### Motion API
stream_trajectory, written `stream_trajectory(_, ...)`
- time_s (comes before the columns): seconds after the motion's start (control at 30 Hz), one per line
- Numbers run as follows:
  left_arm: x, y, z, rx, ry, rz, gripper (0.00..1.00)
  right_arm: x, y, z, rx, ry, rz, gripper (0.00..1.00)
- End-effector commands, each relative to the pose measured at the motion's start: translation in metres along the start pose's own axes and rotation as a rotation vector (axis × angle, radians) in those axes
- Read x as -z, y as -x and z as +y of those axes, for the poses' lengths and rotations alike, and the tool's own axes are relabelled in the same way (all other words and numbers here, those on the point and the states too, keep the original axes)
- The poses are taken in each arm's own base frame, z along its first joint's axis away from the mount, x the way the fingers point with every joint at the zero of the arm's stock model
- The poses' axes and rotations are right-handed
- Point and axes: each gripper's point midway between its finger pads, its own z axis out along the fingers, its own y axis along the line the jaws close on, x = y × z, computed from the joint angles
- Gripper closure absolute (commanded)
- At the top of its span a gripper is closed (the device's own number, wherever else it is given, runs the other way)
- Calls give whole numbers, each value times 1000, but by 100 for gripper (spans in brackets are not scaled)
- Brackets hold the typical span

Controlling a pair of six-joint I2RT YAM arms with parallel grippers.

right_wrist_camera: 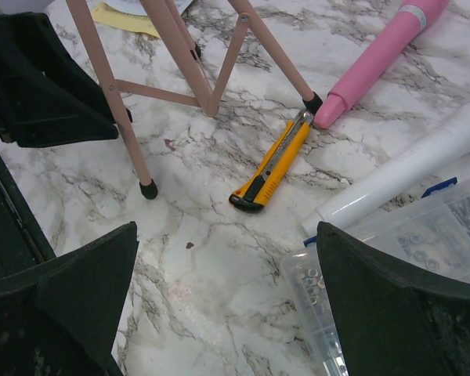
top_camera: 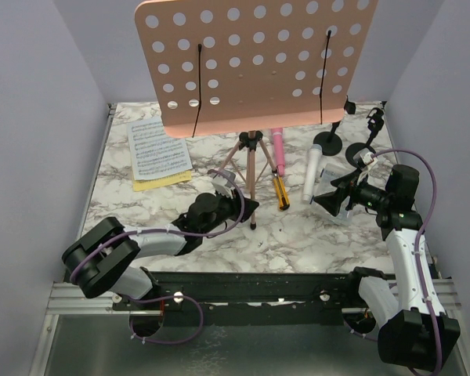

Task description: Pack up the instrument practice props

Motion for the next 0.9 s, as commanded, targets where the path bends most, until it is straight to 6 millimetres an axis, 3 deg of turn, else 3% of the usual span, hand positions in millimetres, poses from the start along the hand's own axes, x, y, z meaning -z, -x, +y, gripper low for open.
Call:
stream_trajectory(0.0,16,35,-11,12,-6,-134,40,1,-3,-3,12,-18,3,0)
stream_trajectory(0.17,41,48,-16,-35,-43,-189,15,1,-3,-3,12,-20,3,0)
stream_trajectory(0.33,64,67,-24,-80,-94,-261,4,1,-4,-3,10,-15,3,0)
stream_trajectory(0.5,74,87,-24,-273,-92,-325,2,1,-4,-4,10,-19,4,1)
stream_trajectory(0.7,68,117,-22,-617,-49,-382,3,0,-6,-5,7,-23,7,0)
stream_trajectory(0.87,54,140,-26,-685,-98,-403,18,0,-7,-6,7,-28,9,0)
